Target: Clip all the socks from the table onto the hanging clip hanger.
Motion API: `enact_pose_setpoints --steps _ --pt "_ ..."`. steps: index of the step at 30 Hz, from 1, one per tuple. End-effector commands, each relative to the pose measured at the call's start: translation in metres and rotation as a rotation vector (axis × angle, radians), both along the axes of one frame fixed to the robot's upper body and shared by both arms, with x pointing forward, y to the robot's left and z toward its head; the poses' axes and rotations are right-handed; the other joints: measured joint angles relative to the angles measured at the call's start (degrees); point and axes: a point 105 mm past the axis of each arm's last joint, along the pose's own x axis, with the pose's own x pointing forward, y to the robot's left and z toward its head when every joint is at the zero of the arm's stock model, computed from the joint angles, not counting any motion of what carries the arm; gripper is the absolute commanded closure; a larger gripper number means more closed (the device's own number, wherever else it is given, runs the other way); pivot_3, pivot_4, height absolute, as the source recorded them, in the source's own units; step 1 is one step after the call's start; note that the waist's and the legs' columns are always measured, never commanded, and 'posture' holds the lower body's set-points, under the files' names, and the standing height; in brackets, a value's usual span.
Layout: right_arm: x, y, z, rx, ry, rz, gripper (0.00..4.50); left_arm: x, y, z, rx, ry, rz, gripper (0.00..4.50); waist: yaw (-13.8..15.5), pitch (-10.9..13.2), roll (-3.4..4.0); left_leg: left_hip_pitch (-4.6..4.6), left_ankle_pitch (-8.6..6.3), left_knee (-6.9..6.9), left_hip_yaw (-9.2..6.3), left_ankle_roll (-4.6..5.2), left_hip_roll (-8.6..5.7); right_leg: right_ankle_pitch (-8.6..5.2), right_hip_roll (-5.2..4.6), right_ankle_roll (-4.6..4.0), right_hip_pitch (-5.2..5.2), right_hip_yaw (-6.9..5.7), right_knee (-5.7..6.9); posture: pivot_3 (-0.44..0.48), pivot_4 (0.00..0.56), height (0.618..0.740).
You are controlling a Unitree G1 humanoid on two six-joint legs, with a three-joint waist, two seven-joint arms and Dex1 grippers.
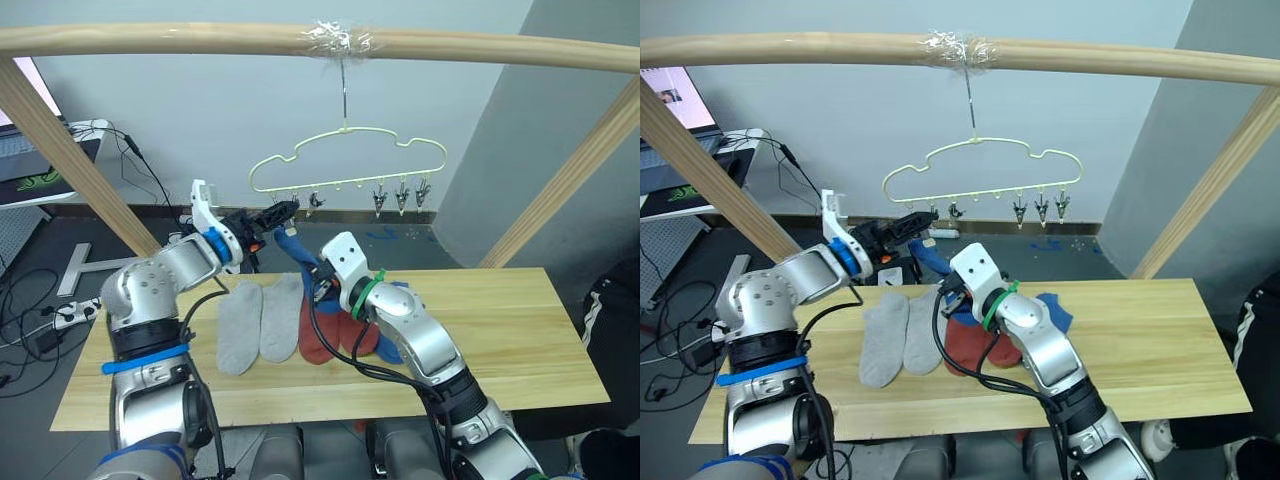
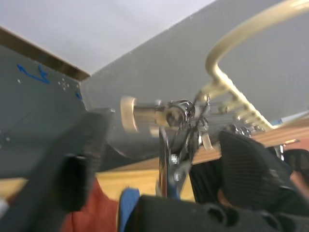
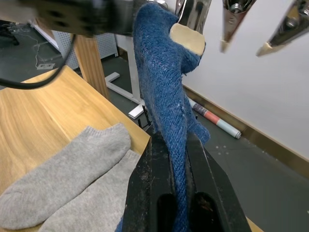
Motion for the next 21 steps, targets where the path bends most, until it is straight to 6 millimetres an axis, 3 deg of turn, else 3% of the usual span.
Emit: enact_pose_setpoints --steps 1,4,7,10,13,20,21 --pt "-0.001 0.009 0.015 0.059 -0.026 0.032 4.5 -0.016 0.012 0.022 -0.008 -0.06 -0.025 0.01 0.0 0.1 -0.03 0.0 0.0 0.0 -0.01 0.0 0.0 0.0 0.0 0.0 0.0 -0.01 0.0 0.196 0.186 0.74" --pt "-0.001 0.013 0.014 0.083 0.008 0.051 4.5 -0.029 0.02 0.023 0.032 -0.059 -0.053 0.01 0.2 0.1 -0.04 -0.03 0.0 -0.01 0.0 -0.01 -0.01 0.0 -0.01 0.0 0.0 -0.01 -0.04 0.2 0.184 0.74" --pt "-0.002 0.019 0.016 0.134 0.058 0.075 4.5 -0.036 0.033 0.007 0.148 -0.028 -0.013 0.01 0.2 0.1 -0.04 -0.03 -0.01 -0.01 0.02 -0.02 -0.02 0.0 -0.05 0.0 0.0 0.01 -0.04 0.224 0.179 0.74" --pt "-0.006 0.024 0.016 0.19 0.129 0.112 3.68 -0.032 0.045 -0.007 0.275 -0.054 0.07 0.0 0.8 0.1 -0.02 0.0 -0.01 -0.02 -0.02 -0.02 -0.01 -0.01 -0.05 -0.02 -0.01 -0.03 -0.01 0.225 0.173 0.74" --pt "-0.009 0.024 0.014 0.19 0.154 0.129 2.7 -0.033 0.044 -0.013 0.414 -0.137 0.074 0.0 1.7 0.1 -0.02 -0.02 -0.01 -0.02 0.02 -0.03 -0.01 -0.01 -0.06 -0.05 -0.03 -0.01 -0.05 0.224 0.172 0.74" --pt "-0.015 -0.002 -0.009 0.12 0.185 0.083 0.09 -0.038 0.034 -0.018 0.595 -0.309 0.032 0.0 2.4 0.1 -0.02 -0.13 -0.05 -0.03 0.1 -0.1 -0.07 -0.12 -0.19 -0.22 -0.08 -0.01 -0.15 0.201 0.164 0.74" --pt "-0.016 -0.008 -0.011 0.105 0.177 0.067 0.04 -0.038 0.029 -0.017 0.608 -0.338 0.022 0.0 2.4 0.1 -0.02 -0.14 -0.06 -0.03 0.11 -0.11 -0.07 -0.14 -0.18 -0.25 -0.11 -0.01 -0.13 0.201 0.164 0.74"
